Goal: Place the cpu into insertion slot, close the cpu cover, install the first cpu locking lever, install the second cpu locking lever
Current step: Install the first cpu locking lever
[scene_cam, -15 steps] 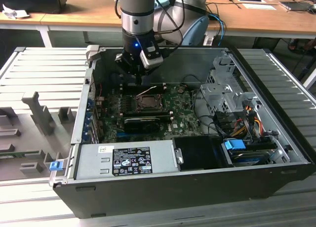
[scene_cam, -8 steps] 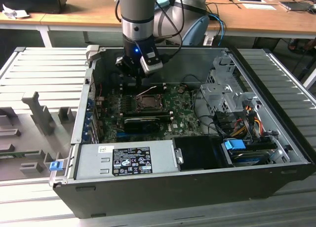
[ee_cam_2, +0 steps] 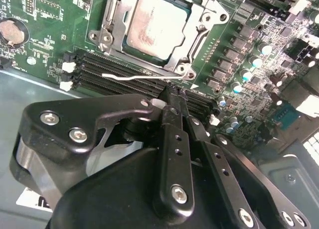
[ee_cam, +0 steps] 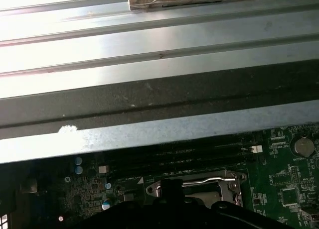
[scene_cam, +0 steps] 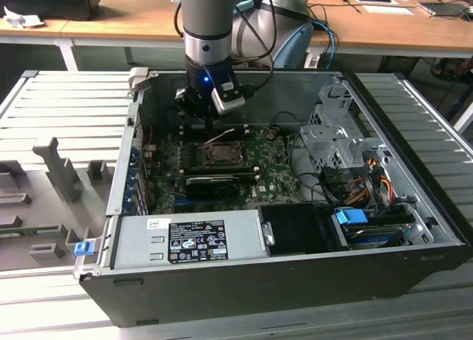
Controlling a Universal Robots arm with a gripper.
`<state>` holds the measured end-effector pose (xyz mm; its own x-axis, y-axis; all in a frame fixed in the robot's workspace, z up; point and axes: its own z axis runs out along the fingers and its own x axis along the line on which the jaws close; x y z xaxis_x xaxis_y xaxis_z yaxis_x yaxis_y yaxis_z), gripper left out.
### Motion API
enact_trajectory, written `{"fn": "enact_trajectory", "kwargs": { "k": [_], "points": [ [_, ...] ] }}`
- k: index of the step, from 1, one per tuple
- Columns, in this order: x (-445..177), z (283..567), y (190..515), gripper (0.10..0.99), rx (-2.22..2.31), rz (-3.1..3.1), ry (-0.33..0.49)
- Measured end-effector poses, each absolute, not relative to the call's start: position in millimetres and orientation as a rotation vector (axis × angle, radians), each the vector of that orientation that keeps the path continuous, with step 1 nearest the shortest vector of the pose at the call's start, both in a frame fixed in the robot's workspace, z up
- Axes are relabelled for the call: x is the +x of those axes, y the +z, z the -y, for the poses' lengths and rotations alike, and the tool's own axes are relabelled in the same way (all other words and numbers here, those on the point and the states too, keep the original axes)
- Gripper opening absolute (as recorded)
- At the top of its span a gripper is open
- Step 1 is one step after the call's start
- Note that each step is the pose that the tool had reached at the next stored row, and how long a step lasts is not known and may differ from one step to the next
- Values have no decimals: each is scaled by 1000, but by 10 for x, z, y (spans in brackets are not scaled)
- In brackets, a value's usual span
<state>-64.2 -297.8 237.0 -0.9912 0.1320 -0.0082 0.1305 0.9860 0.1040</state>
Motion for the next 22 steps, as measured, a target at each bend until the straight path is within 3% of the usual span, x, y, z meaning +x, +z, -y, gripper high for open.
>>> {"fn": "enact_trajectory", "kwargs": {
  "k": [22],
  "points": [
    [-300,2874,2216,106,83,-3125,163]
  ]
}}
